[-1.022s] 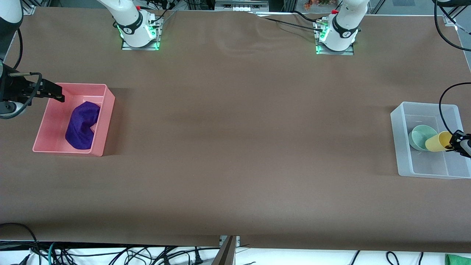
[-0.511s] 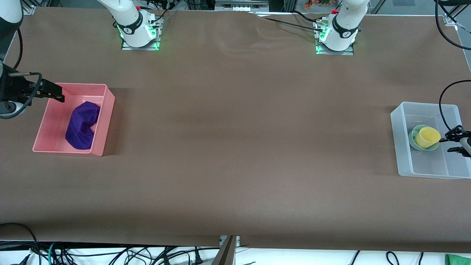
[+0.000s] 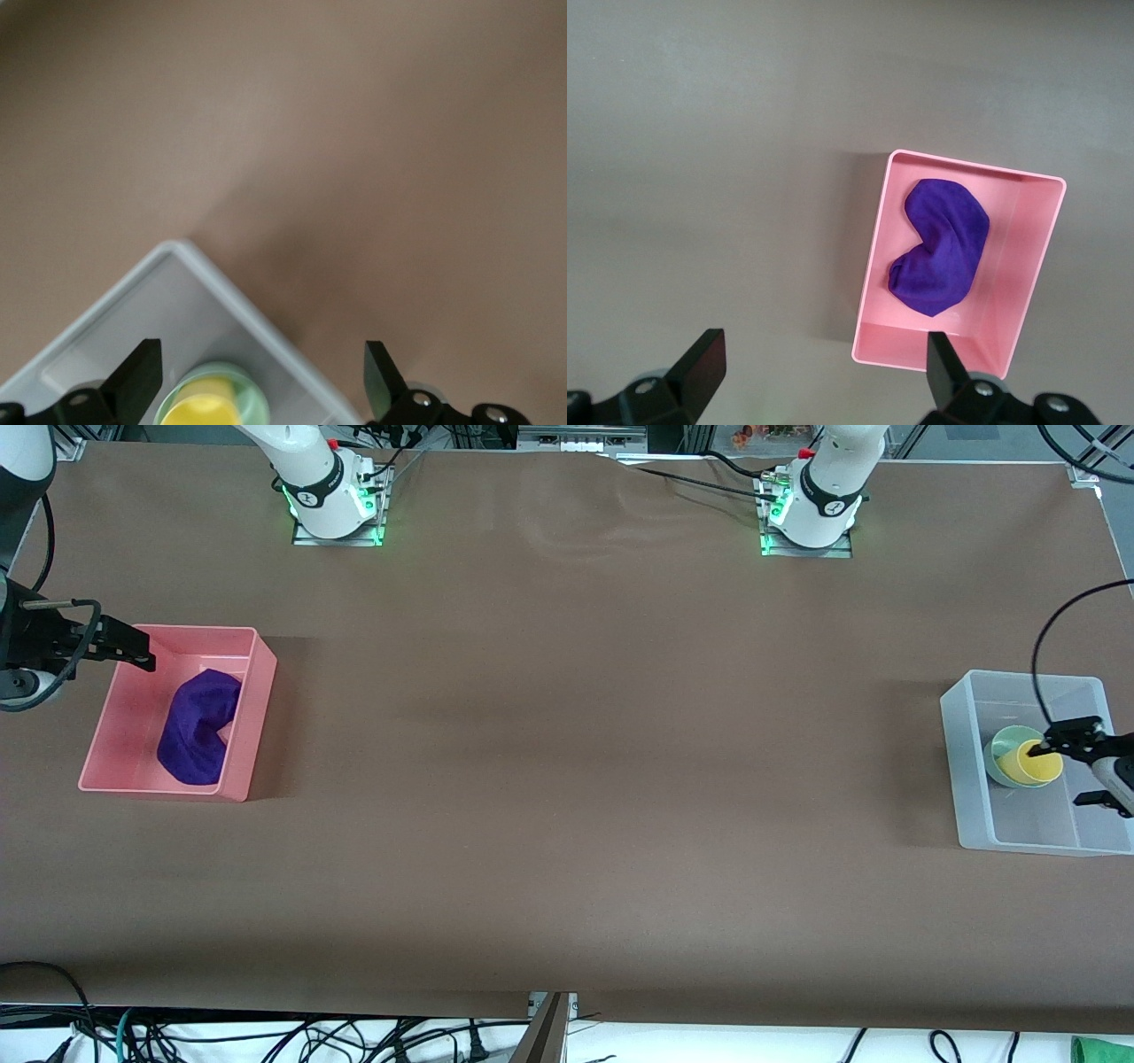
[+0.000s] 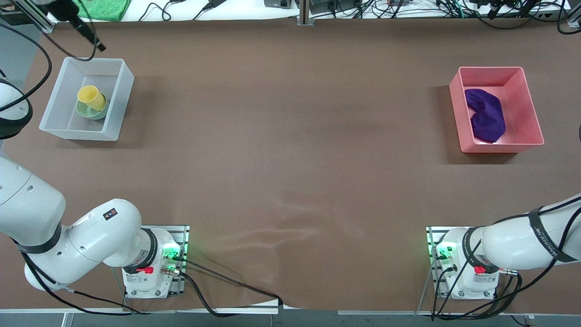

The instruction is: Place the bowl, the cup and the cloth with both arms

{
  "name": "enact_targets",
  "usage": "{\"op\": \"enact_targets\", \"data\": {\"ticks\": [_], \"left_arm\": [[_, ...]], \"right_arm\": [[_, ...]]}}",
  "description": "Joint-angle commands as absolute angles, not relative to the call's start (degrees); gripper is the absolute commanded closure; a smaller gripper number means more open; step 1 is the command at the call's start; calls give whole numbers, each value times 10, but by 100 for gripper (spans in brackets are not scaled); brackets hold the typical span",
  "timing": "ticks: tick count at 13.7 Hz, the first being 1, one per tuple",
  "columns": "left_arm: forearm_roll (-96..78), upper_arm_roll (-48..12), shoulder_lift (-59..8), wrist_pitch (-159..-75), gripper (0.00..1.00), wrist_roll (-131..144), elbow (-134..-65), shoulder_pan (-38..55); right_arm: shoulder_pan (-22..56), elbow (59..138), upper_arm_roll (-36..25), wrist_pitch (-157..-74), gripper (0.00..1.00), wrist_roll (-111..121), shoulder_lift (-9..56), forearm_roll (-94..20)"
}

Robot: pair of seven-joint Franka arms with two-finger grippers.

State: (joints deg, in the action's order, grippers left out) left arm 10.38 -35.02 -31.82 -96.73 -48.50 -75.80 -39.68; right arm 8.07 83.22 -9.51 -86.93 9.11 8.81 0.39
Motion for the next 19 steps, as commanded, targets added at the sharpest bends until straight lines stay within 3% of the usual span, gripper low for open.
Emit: {"op": "enact_targets", "data": {"ticks": [1,5,6,9,11,16,19], "left_arm": [[119,-383,-290,-907,0,-362,-760,-370],[118,-369,-234,-879,0,-243,-772,-268],[117,-333,-212,-876,0,-217,-779,-226],[66,-117,-168,-882,0,-201,-781,-28],[-11,-63,-143,-883,0,-144,-794,-11],[-14,-39,45,-964,0,3,-1027,22],[-13,-5,60,-963,0,3,-1037,47]], "right_arm": [[80,827,-93,-867,0,88,87,11],[80,827,-93,-867,0,88,87,11],[80,827,-93,-867,0,88,87,11],[80,827,-93,-867,0,88,87,11],[80,827,-93,-867,0,88,87,11],[81,827,-92,-867,0,88,87,11],[81,827,-92,-868,0,88,87,11]]}}
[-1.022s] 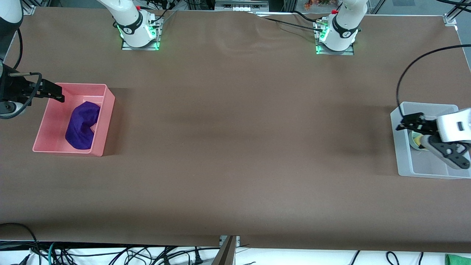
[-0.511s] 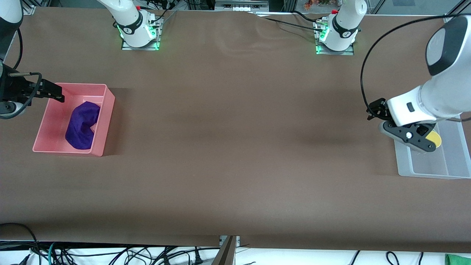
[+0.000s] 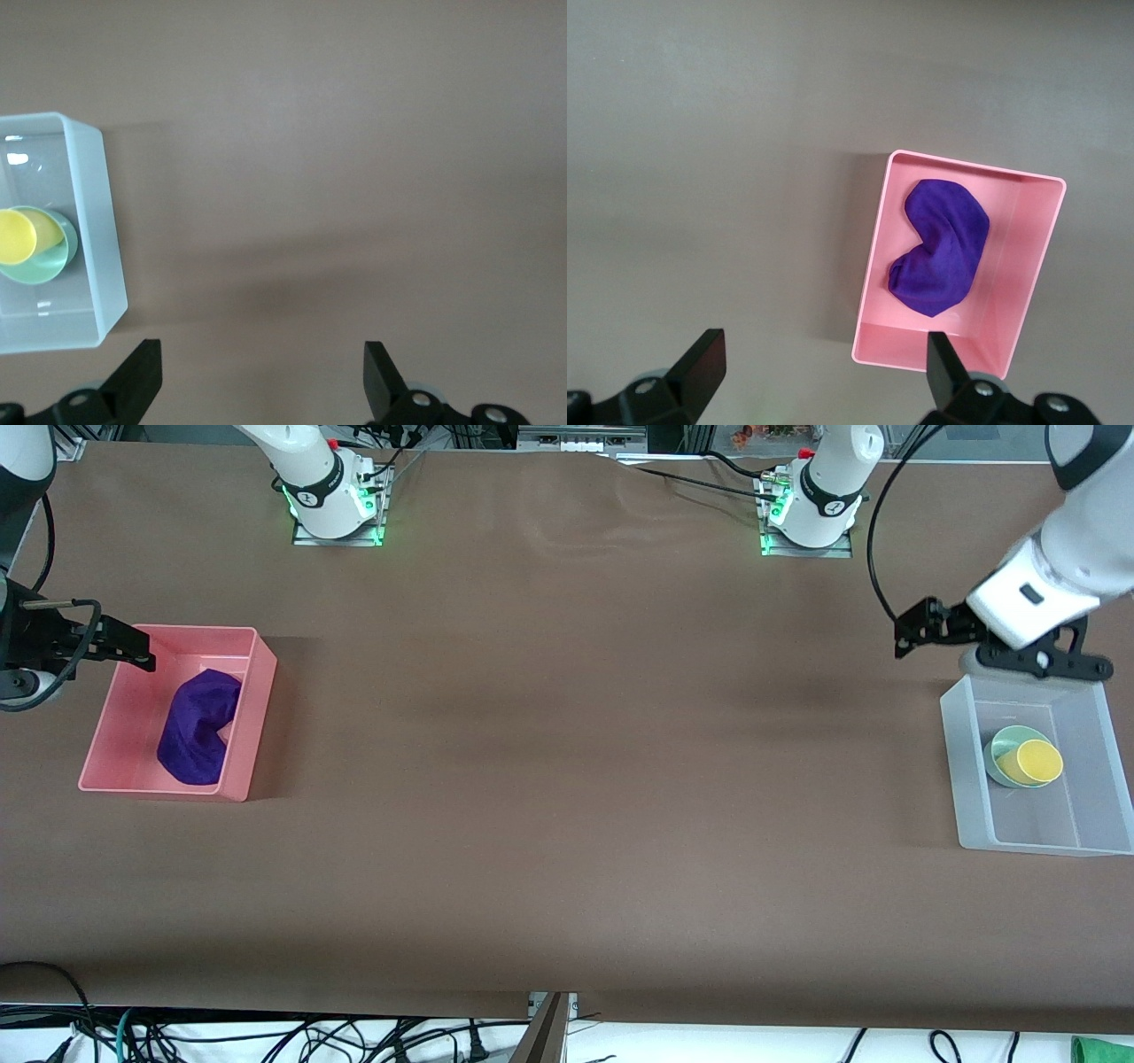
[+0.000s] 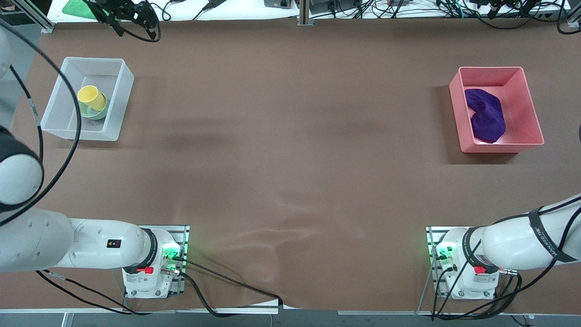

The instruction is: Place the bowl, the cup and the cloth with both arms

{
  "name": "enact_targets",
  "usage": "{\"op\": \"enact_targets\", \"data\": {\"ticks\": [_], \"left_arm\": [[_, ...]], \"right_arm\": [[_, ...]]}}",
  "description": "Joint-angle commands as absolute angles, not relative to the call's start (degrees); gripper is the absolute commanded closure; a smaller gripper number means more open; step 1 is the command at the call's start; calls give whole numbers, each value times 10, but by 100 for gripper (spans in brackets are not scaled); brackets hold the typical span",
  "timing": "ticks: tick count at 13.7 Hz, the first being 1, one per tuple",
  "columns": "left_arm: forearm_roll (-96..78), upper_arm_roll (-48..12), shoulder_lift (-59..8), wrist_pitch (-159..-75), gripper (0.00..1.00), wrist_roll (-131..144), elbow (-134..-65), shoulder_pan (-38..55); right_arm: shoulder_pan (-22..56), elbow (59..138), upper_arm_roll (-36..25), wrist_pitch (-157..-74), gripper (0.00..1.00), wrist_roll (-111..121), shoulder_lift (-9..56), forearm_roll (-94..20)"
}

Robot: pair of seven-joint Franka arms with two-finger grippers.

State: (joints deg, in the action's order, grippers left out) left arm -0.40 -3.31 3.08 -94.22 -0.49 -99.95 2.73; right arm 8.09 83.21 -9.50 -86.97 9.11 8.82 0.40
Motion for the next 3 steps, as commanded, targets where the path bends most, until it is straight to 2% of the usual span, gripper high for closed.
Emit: {"op": "enact_targets", "data": {"ticks": [1,3], "left_arm": [[-13,-4,57,-964,0,2,-1036,47],[-11,-4,54,-964,0,1,-1036,47]], "right_arm": [[82,827,-92,-868,0,88,87,11],[81,827,-92,-868,0,88,87,11]]}}
